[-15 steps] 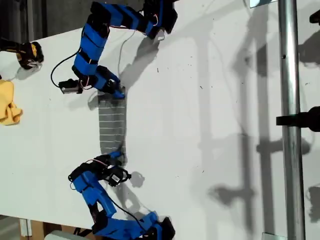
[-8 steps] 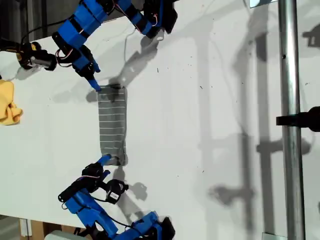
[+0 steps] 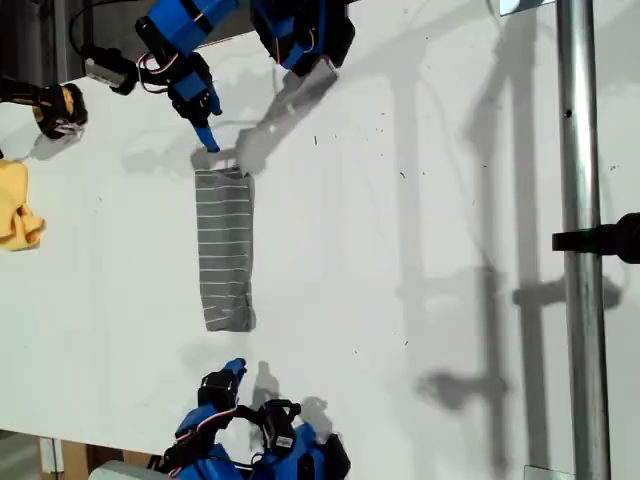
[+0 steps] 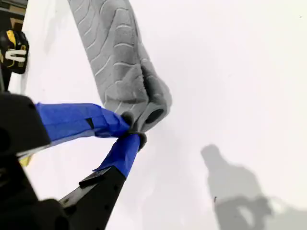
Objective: Grasp corners of a towel and fold twice.
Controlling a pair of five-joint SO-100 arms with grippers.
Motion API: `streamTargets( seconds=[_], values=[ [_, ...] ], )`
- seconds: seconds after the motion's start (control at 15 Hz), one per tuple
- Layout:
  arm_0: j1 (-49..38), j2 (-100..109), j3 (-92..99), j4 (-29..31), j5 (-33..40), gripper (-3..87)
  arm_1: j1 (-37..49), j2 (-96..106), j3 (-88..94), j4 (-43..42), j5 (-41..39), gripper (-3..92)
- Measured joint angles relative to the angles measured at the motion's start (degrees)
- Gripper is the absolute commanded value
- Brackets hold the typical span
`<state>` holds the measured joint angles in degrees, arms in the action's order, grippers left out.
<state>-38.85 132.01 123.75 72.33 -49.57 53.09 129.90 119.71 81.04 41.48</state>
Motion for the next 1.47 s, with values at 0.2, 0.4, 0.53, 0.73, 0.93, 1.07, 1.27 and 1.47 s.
streamTargets(
  seconds=[0.2, 0.4, 0.53, 0.73, 0.93, 1.07, 1.27, 1.47],
  values=[
    [3.3, 23.9, 21.4, -4.8, -4.8, -1.5, -2.5, 11.0, 10.4, -1.4, 3.6, 31.6],
    [5.9, 56.6, 39.7, -1.7, -7.6, -1.5, -6.3, 14.3, 17.2, -5.8, 8.4, 32.7],
    [8.7, 64.8, 46.6, -1.7, -9.3, -1.5, -7.5, 14.4, 21.5, -9.6, 9.7, 33.3],
    [10.1, 66.7, 50.4, -3.1, -10.1, -1.5, -4.6, 11.3, 22.0, -14.2, 9.7, 37.3],
    [10.5, 66.7, 51.7, -3.3, -10.1, -1.5, -1.7, -0.8, 19.0, -20.0, 7.3, 38.9],
    [10.7, 66.7, 51.9, -3.3, -10.4, -1.5, 1.0, -9.4, 14.6, -23.5, 4.2, 39.7],
    [10.9, 66.7, 52.2, -3.3, -10.5, -1.5, 1.7, -25.3, 3.2, -28.4, 1.1, 40.0],
    [10.9, 66.7, 52.5, -3.2, -11.2, -1.5, 0.7, -42.2, -8.0, -32.3, 0.2, 40.2]
  ],
)
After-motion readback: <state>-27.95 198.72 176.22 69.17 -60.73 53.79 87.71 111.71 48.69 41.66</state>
